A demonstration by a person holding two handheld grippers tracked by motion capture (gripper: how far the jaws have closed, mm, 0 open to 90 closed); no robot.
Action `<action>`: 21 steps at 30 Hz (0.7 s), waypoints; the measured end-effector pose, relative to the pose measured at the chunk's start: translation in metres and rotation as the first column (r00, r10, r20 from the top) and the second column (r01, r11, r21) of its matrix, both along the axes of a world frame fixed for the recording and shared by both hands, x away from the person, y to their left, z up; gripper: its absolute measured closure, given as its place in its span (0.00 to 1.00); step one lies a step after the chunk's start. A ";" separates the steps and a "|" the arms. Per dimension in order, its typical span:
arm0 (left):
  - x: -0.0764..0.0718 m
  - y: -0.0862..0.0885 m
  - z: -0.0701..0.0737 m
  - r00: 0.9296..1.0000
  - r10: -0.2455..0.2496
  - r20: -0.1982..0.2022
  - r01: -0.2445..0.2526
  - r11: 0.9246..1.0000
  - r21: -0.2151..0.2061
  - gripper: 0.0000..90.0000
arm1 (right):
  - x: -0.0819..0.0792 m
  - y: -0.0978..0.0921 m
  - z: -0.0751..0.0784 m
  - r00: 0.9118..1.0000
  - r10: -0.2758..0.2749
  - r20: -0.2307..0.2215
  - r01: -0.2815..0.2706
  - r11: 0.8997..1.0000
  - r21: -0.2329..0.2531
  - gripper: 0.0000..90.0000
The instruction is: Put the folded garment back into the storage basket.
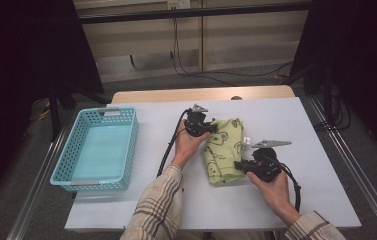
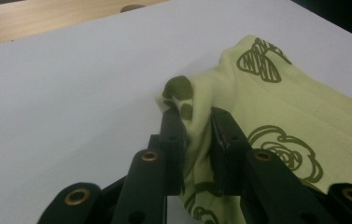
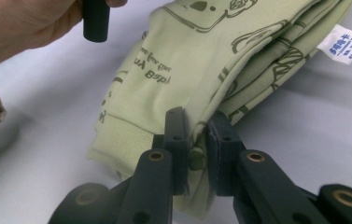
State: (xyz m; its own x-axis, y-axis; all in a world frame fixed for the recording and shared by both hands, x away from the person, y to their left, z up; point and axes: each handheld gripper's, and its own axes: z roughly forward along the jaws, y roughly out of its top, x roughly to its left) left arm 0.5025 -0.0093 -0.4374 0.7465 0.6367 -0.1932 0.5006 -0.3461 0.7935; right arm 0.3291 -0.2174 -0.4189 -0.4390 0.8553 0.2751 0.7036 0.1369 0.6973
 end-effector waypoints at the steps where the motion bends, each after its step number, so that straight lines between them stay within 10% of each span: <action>1: 0.000 0.001 0.001 1.000 -0.004 -0.001 0.004 1.000 0.003 0.85 | -0.001 0.001 0.002 1.000 -0.009 0.004 0.009 1.000 0.012 0.90; 21: -0.006 0.011 0.024 0.999 0.022 0.035 -0.021 0.998 -0.051 0.85 | -0.007 0.002 0.022 0.997 -0.008 0.072 0.004 0.998 0.063 0.90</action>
